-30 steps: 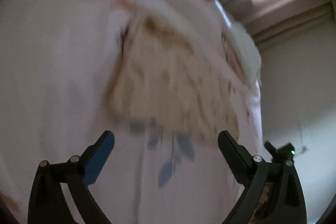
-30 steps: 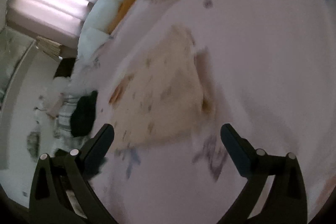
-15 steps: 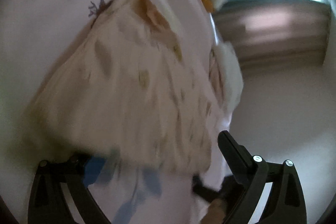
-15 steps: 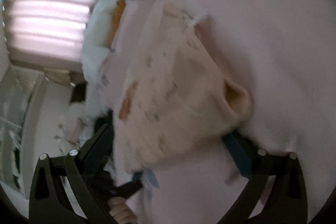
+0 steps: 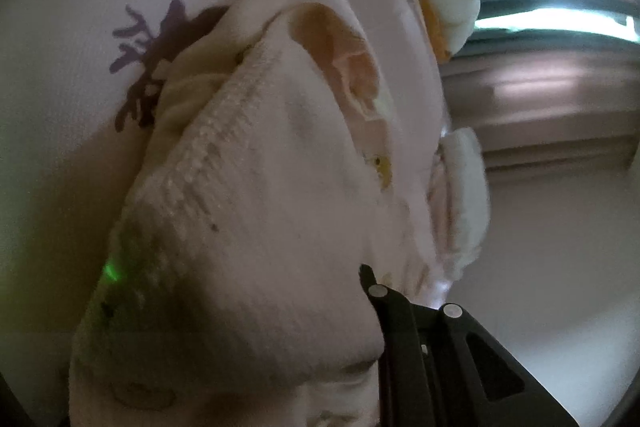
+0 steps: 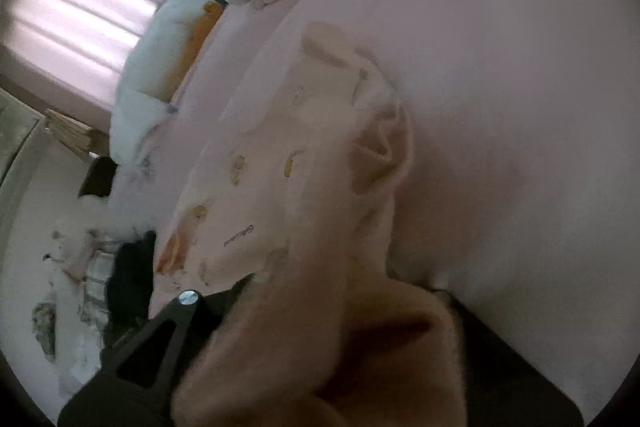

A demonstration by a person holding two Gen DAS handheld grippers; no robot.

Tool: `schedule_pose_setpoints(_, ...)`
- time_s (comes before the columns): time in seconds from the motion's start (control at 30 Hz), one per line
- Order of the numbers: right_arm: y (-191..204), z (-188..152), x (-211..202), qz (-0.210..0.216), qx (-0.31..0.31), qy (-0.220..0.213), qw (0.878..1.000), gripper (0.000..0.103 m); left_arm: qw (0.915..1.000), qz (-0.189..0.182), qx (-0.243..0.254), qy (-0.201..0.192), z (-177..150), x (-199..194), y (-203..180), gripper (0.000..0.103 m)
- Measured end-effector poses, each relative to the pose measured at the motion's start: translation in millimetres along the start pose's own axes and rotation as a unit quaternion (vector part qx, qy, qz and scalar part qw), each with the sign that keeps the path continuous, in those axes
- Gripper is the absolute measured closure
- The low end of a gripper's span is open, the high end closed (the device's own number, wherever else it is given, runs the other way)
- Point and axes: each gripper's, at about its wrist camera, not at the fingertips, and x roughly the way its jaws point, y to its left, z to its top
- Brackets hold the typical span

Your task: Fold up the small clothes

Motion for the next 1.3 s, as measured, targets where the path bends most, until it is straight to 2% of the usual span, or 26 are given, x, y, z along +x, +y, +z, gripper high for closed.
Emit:
schedule_pose_setpoints(0.1,-2,5,-4,0.011,0.016,0.014,1.000,0.095,0.9972,0.055,0.047,-0.015,-6,-13,-15,0.091)
schedule_pose_setpoints(0.17,-4,5,-14,0.033,0.032,0.026,0.999,0.094,0.9948,0.073,0.070,-0.014,-14,-32,-25,0.093)
schedule_pose_setpoints(0.23,-8,1,-26,0.057,0.052,0.030,0.997,0.094,0.9949,0.055,0.085,-0.001,-24,-49,-27,0.095)
schedule_pose_setpoints(0.27,-9,-5,-36,0.058,0.050,0.033,0.997,0.094,0.9958,0.028,0.087,0.011,-35,-63,-24,0.095)
schedule_pose_setpoints(0.3,-6,-12,-43,0.051,0.040,0.035,0.997,0.094,0.9959,0.022,0.087,0.013,-41,-71,-23,0.095)
schedule_pose_setpoints(0.43,-6,-57,-90,0.067,0.003,0.059,0.996,0.093,0.9924,0.034,0.116,0.020,-88,-121,-8,0.095)
schedule_pose_setpoints(0.53,-18,-104,-121,0.011,-0.024,0.098,0.995,0.092,0.9935,0.055,0.088,0.048,-122,-146,30,0.094)
schedule_pose_setpoints(0.57,-23,-117,-127,0.014,-0.024,0.099,0.995,0.093,0.9961,0.036,0.065,0.047,-131,-154,48,0.091)
schedule_pose_setpoints(0.63,-32,-135,-145,0.023,-0.037,0.088,0.995,0.095,0.9979,0.001,0.048,0.043,-134,-166,63,0.089)
schedule_pose_setpoints(0.67,-31,-138,-148,0.021,-0.043,0.088,0.995,0.095,0.9983,-0.004,0.034,0.048,-134,-171,69,0.089)
schedule_pose_setpoints(0.77,-31,-145,-160,0.006,-0.035,0.080,0.996,0.094,0.9982,0.020,0.020,0.052,-133,-182,68,0.089)
schedule_pose_setpoints(0.9,-35,-149,-174,-0.022,-0.030,0.065,0.997,0.095,0.9942,0.061,0.072,0.051,-134,-198,63,0.086)
schedule_pose_setpoints(1.07,-42,-154,-190,-0.046,-0.034,0.054,0.997,0.096,0.9941,0.063,0.082,0.033,-139,-228,80,0.085)
schedule_pose_setpoints(1.17,-43,-159,-199,-0.067,-0.051,0.045,0.995,0.096,0.9935,0.068,0.089,0.022,-146,-249,96,0.089)
schedule_pose_setpoints(1.3,-54,-158,-205,-0.059,-0.031,0.045,0.997,0.096,0.9898,0.090,0.109,0.014,-142,-259,93,0.089)
